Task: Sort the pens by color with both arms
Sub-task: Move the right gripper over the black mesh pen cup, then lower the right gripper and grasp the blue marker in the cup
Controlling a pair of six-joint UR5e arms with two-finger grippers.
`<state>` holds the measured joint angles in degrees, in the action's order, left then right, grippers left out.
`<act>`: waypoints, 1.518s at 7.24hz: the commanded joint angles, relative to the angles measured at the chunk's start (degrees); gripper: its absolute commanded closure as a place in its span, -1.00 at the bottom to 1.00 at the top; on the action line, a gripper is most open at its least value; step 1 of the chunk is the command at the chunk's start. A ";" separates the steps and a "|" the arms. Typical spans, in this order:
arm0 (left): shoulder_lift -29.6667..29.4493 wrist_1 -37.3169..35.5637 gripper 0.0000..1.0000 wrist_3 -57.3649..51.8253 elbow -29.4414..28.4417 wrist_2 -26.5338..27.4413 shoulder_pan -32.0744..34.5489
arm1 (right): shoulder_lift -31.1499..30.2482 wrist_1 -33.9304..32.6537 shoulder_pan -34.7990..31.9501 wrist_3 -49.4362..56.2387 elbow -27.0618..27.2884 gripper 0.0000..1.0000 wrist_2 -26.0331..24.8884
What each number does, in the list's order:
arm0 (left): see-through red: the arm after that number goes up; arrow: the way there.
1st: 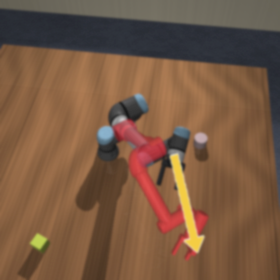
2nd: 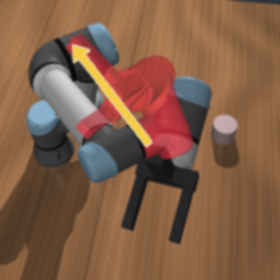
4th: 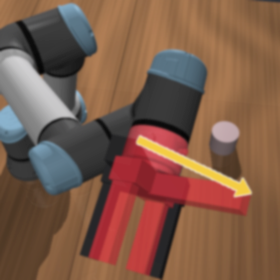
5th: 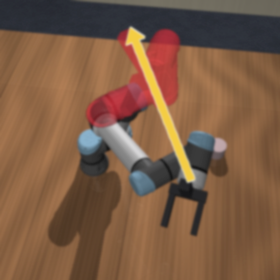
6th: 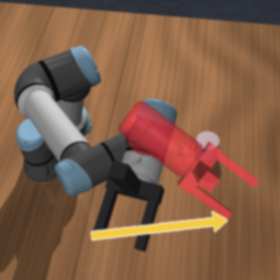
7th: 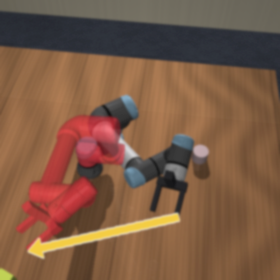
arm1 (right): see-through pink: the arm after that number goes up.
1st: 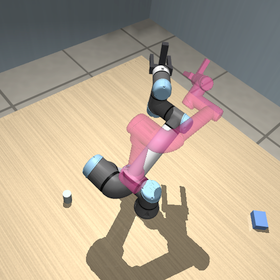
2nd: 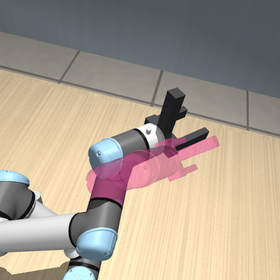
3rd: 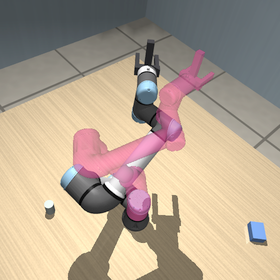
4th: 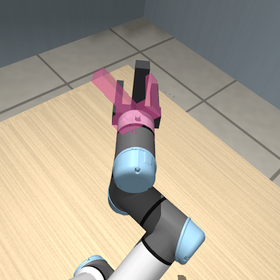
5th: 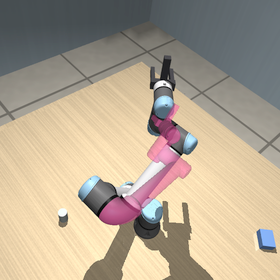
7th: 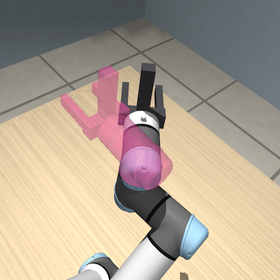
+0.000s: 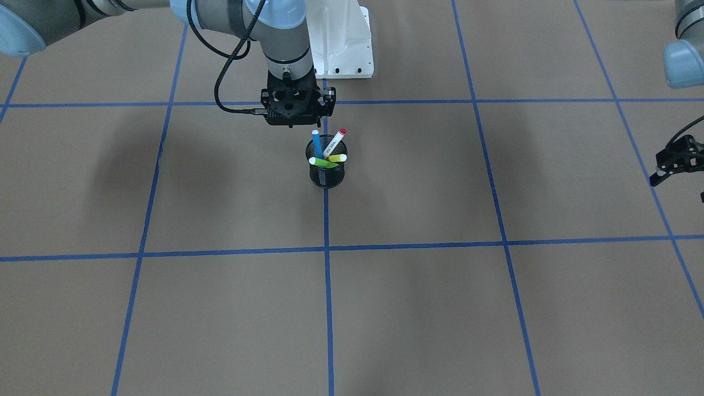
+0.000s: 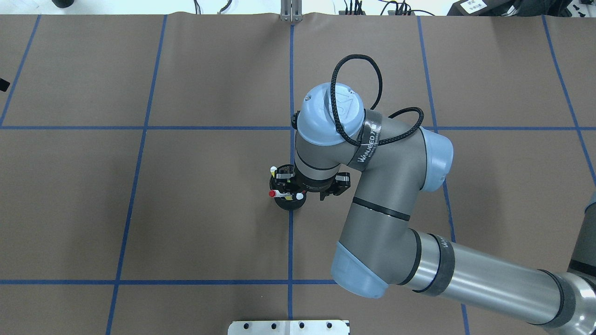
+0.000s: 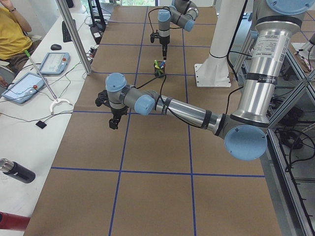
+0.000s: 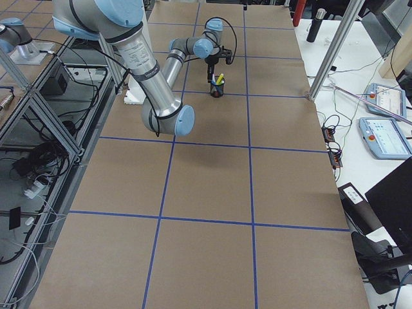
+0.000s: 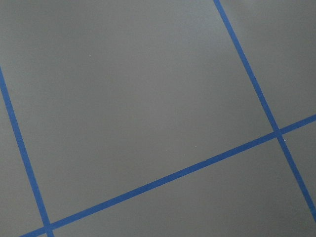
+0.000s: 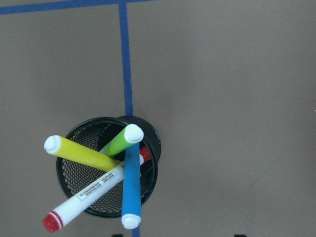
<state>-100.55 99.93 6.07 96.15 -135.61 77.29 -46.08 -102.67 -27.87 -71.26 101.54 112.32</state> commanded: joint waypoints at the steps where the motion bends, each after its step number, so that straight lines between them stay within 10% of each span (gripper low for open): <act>1: 0.00 -0.09 -1.00 0.08 0.00 0.00 -0.03 | 1.08 0.10 0.10 4.17 -2.04 -0.26 -0.79; 11: 0.09 0.00 -1.00 0.00 0.00 0.00 -0.03 | 1.61 1.50 0.71 6.65 -3.89 0.08 -0.70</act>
<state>-100.46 99.93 6.11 96.15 -135.62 77.26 -44.40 -101.53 -27.18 -65.24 97.84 111.69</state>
